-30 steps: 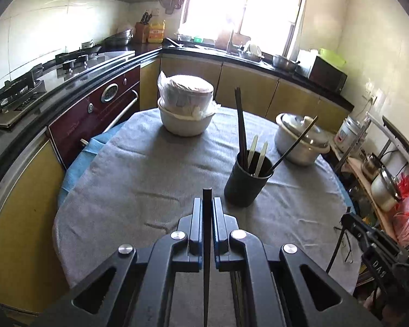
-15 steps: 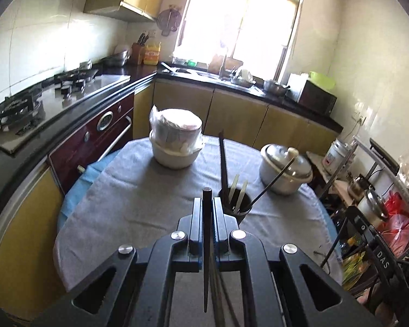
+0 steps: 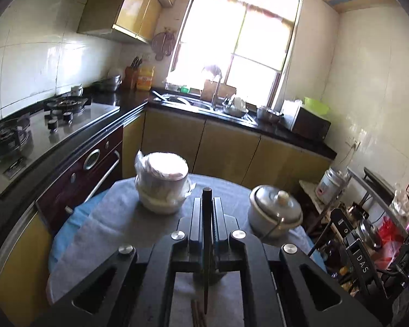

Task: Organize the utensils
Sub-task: 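Lift and carry both chopsticks with both tools over the holder cup, then lower the chopsticks into the holder cup and open both tools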

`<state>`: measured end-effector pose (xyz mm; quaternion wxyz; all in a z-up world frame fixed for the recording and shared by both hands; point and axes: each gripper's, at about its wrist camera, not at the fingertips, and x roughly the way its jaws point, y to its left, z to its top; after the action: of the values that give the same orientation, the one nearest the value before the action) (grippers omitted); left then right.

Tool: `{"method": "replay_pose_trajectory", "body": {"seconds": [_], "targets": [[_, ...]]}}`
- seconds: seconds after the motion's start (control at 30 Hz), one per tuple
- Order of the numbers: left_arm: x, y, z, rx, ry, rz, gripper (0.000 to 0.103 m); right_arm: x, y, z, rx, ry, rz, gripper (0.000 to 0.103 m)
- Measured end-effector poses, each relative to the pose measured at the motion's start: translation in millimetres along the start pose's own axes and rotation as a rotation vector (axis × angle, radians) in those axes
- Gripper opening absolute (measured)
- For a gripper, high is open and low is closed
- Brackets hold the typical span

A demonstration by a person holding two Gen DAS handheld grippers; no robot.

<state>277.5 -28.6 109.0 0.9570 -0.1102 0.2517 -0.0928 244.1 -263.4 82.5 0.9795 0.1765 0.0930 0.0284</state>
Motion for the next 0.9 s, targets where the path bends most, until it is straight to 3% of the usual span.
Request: {"method": "replay_pose_trajectory", "body": {"seconds": [0.2,0.4,0.9], "targets": [[25,0,24,-0.023,-0.046,-0.007,0.006,34,7,24,-0.009,-0.077,-0.013,0.006],[55,5,39,-0.055,-0.062,-0.020,0.006,77,11,19,-0.014,-0.095,-0.028,0.006],[114,16,5,-0.048,0.014,0.022,0.006,116,4,-32,-0.042,-0.061,-0.060,0.006]]}}
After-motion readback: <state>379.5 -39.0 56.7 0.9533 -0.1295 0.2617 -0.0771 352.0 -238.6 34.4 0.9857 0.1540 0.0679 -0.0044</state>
